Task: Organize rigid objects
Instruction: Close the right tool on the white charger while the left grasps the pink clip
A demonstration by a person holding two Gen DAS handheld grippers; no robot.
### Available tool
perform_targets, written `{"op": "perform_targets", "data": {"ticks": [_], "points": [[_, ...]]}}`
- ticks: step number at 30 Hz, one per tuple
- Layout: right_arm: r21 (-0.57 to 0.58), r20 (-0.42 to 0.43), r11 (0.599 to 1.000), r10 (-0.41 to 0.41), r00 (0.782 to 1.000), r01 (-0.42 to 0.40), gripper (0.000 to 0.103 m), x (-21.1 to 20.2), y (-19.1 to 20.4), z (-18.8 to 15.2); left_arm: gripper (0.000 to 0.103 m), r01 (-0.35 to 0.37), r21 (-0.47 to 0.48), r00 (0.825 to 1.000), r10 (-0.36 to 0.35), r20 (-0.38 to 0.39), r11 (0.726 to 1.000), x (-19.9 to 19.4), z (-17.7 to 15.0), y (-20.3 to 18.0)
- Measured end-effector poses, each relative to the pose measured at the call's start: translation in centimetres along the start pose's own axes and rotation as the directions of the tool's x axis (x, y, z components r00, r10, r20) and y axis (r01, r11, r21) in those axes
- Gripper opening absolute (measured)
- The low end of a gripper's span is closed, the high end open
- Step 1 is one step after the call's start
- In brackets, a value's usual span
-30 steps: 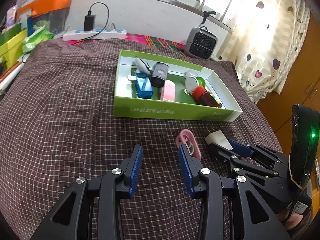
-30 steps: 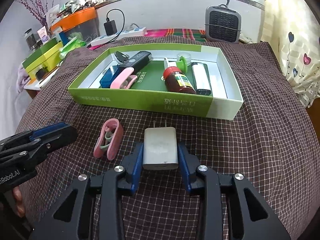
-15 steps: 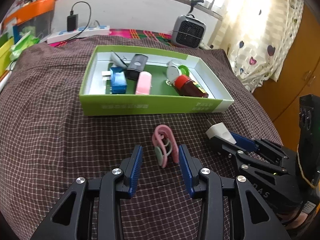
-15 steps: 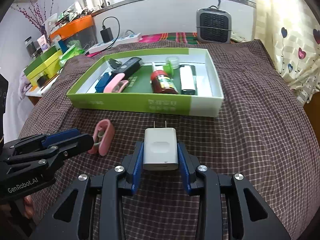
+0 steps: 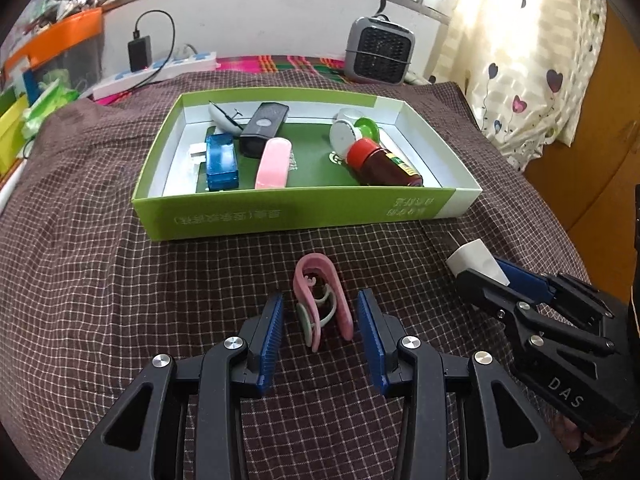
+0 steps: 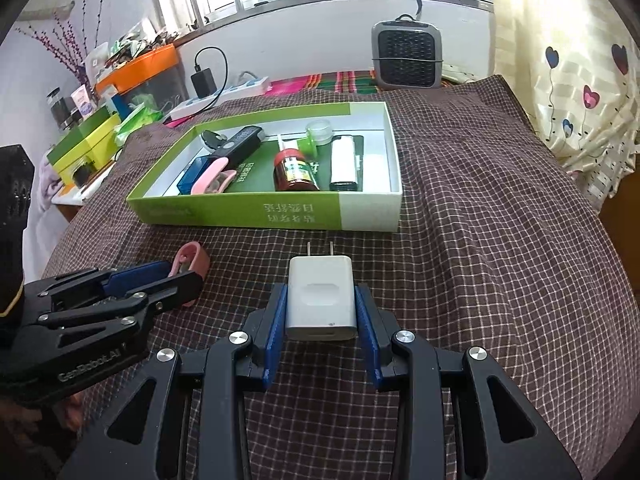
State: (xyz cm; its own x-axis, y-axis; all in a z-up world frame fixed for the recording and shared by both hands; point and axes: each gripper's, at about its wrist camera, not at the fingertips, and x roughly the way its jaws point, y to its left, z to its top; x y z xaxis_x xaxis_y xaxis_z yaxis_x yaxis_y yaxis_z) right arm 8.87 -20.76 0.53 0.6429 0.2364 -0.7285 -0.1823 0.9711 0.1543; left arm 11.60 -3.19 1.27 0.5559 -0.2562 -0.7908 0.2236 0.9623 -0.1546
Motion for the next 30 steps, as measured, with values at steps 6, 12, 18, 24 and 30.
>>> {"op": "perform_targets", "data": {"ticks": [6, 12, 18, 24, 30], "points": [[0.000, 0.002, 1.000, 0.009, 1.000, -0.009, 0.035, -0.04, -0.24, -0.05, 0.036, -0.038, 0.018, 0.999, 0.038, 0.008, 0.999, 0.32, 0.08, -0.31], [0.002, 0.003, 1.000, 0.012, 1.000, -0.012, 0.035, 0.00, -0.41, -0.07, 0.036, -0.064, 0.026, 0.998, 0.064, 0.017, 0.998, 0.55, 0.20, -0.45], [0.000, 0.000, 1.000, 0.017, 1.000, -0.017, 0.035, 0.11, -0.39, -0.11, 0.036, -0.059, 0.016, 0.998, 0.059, 0.026, 0.998, 0.52, 0.20, -0.26], [0.002, -0.003, 1.000, 0.019, 1.000, -0.019, 0.035, 0.24, -0.47, -0.09, 0.034, -0.050, 0.007, 0.998, 0.050, 0.031, 0.999, 0.38, 0.16, -0.09], [0.000, -0.005, 1.000, 0.018, 1.000, -0.018, 0.035, 0.33, -0.50, -0.17, 0.024, -0.046, 0.001, 0.998, 0.046, 0.033, 0.999, 0.26, 0.13, 0.11]]}}
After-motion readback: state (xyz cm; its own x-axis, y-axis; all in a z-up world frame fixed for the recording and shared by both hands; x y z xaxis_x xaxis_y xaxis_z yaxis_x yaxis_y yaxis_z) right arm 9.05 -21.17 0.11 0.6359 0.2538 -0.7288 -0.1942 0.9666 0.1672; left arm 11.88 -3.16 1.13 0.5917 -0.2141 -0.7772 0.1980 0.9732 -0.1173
